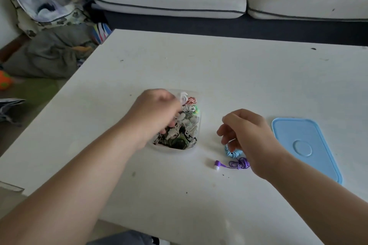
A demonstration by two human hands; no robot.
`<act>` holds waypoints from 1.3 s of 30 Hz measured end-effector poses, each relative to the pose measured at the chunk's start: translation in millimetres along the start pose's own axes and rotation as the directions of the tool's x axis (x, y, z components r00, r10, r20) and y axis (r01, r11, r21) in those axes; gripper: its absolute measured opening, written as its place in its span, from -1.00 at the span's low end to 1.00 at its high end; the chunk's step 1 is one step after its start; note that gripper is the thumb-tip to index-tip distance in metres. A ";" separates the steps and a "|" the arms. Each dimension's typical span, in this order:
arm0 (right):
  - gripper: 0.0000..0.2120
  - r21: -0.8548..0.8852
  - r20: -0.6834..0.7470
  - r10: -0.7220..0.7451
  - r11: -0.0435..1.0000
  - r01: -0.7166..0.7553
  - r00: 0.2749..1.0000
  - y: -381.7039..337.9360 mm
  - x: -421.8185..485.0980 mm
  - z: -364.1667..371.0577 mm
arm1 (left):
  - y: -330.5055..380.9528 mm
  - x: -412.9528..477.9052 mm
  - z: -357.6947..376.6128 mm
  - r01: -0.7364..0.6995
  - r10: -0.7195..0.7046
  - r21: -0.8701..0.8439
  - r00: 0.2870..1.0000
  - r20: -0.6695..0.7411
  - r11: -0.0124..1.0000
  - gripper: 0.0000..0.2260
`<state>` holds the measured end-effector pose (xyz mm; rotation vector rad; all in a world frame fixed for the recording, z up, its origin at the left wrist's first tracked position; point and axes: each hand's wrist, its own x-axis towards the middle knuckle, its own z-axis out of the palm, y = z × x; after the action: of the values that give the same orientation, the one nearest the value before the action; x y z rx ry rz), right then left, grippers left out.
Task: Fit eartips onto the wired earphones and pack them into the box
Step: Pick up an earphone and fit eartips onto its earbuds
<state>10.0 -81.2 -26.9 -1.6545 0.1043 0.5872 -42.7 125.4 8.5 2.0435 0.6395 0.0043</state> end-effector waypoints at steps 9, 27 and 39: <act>-0.89 0.398 0.230 0.098 0.898 -0.186 0.968 -9.5 -3.4 -3.1 | 31.1 -14.3 -11.2 0.370 0.003 -0.729 0.891 0.454 0.576 -0.88; -0.90 0.357 0.066 0.071 0.930 -0.090 0.995 -10.7 10.6 -37.9 | 26.6 -31.0 82.0 0.015 0.014 -0.065 0.908 0.418 0.998 -0.90; -0.88 0.094 -0.043 0.029 0.995 -0.025 0.999 0.5 17.1 -24.4 | 17.7 -42.1 77.3 -0.356 0.227 0.396 0.914 0.336 0.846 -0.77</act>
<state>32.2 -100.0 -33.3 -1.5779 0.1842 0.5586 -51.6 37.7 -8.5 2.5163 0.1436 -0.2718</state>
